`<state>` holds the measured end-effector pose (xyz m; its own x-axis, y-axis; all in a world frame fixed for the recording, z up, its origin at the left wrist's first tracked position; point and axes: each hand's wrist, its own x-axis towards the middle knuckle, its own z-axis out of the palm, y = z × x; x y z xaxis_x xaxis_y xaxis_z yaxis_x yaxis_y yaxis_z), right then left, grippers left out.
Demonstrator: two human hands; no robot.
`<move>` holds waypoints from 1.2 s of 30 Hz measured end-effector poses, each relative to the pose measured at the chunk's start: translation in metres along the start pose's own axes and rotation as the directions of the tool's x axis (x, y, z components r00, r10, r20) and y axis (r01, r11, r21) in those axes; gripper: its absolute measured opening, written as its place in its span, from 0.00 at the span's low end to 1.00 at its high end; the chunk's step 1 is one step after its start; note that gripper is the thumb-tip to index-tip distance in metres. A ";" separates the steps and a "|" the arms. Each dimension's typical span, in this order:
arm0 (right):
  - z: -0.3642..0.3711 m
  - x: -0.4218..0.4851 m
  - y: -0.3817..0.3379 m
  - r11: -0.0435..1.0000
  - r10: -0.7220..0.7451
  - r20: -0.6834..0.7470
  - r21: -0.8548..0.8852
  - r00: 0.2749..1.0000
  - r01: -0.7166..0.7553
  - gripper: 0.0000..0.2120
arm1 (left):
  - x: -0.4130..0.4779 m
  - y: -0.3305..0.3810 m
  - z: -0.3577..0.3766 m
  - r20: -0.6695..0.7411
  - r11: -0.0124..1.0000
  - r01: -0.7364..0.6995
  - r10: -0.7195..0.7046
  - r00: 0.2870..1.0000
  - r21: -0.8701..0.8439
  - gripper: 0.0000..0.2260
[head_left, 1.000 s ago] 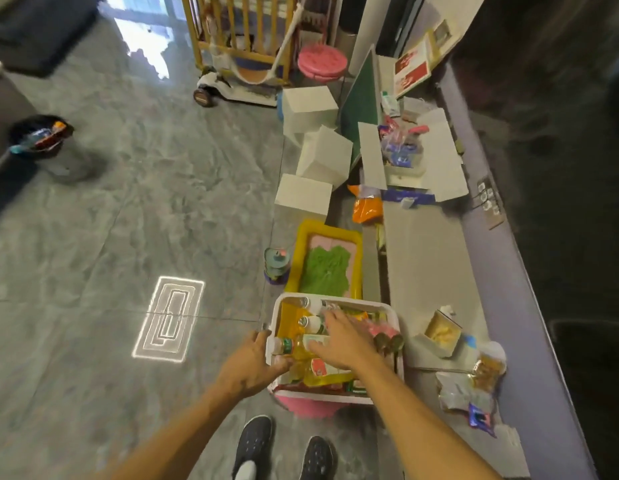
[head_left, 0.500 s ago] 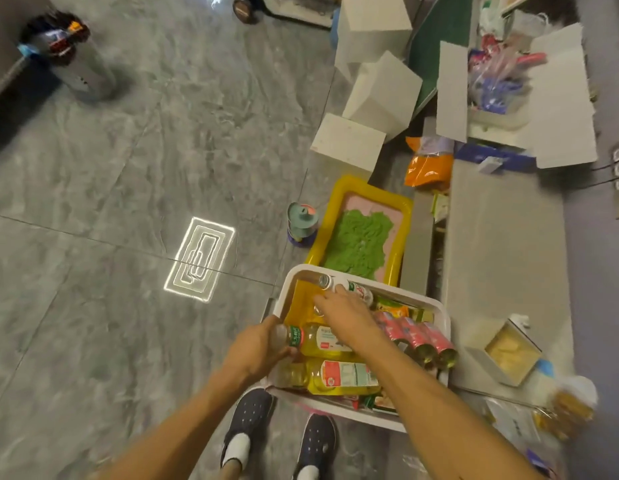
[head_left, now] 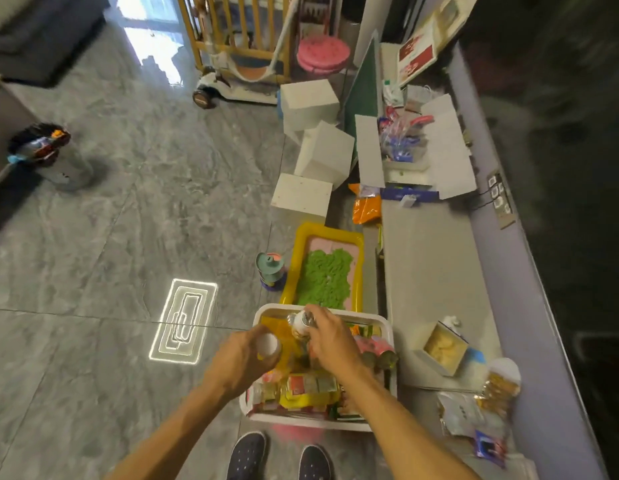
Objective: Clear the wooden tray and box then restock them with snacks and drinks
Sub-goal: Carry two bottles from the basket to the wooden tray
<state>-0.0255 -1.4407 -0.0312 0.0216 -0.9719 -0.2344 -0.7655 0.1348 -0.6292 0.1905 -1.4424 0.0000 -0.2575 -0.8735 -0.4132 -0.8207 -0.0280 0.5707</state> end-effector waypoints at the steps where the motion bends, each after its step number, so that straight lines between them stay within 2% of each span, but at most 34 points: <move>1: -0.014 -0.006 -0.007 0.999 0.021 -0.029 0.025 0.999 -0.020 0.21 | -0.006 0.010 -0.014 -0.008 1.000 -0.019 0.019 1.000 -0.014 0.14; 3: -0.042 -0.022 -0.021 0.996 0.058 -0.081 0.069 0.995 -0.053 0.21 | -0.018 0.030 -0.041 -0.024 0.997 -0.062 0.061 0.998 -0.036 0.14; 8: -0.110 -0.080 -0.057 0.978 0.176 -0.224 0.147 0.959 -0.146 0.20 | -0.047 0.080 -0.096 -0.077 0.977 -0.212 0.214 0.974 0.035 0.17; 12: -0.149 -0.146 -0.080 0.955 0.276 -0.351 0.206 0.895 -0.214 0.18 | -0.062 0.124 -0.122 -0.016 0.918 -0.386 0.388 0.921 0.089 0.23; 14: -0.163 -0.186 -0.094 0.941 0.328 -0.426 0.225 0.844 -0.252 0.17 | -0.079 0.154 -0.133 0.037 0.864 -0.481 0.481 0.876 0.148 0.21; 17: -0.172 -0.252 -0.113 0.916 0.401 -0.542 0.253 0.739 -0.311 0.14 | -0.113 0.200 -0.141 0.119 0.746 -0.641 0.630 0.767 0.183 0.16; 20: -0.173 -0.324 -0.126 0.869 0.490 -0.628 0.291 0.605 -0.401 0.17 | -0.153 0.241 -0.130 0.204 0.640 -0.754 0.727 0.656 0.147 0.19; 24: -0.160 -0.430 -0.132 0.772 0.614 -0.673 0.403 0.412 -0.492 0.19 | -0.221 0.285 -0.094 0.314 0.494 -0.864 0.808 0.498 0.098 0.22; 29: -0.127 -0.580 -0.149 0.639 0.701 -0.699 0.529 0.140 -0.559 0.15 | -0.338 0.317 -0.023 0.428 0.329 -0.944 0.854 0.295 -0.006 0.16; 33: -0.086 -0.705 -0.167 0.537 0.748 -0.663 0.616 -0.011 -0.576 0.13 | -0.443 0.320 0.039 0.537 0.274 -0.954 0.827 0.168 -0.123 0.17; 36: -0.046 -0.801 -0.181 0.458 0.768 -0.627 0.680 -0.131 -0.572 0.14 | -0.531 0.314 0.087 0.558 0.205 -0.961 0.827 0.068 -0.187 0.17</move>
<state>0.0663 -0.6953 0.3041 -0.9939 0.1095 0.0128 0.0741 0.7491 -0.6583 0.0255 -0.9447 0.3370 -0.9809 0.1884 0.0477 0.1741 0.7426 0.6467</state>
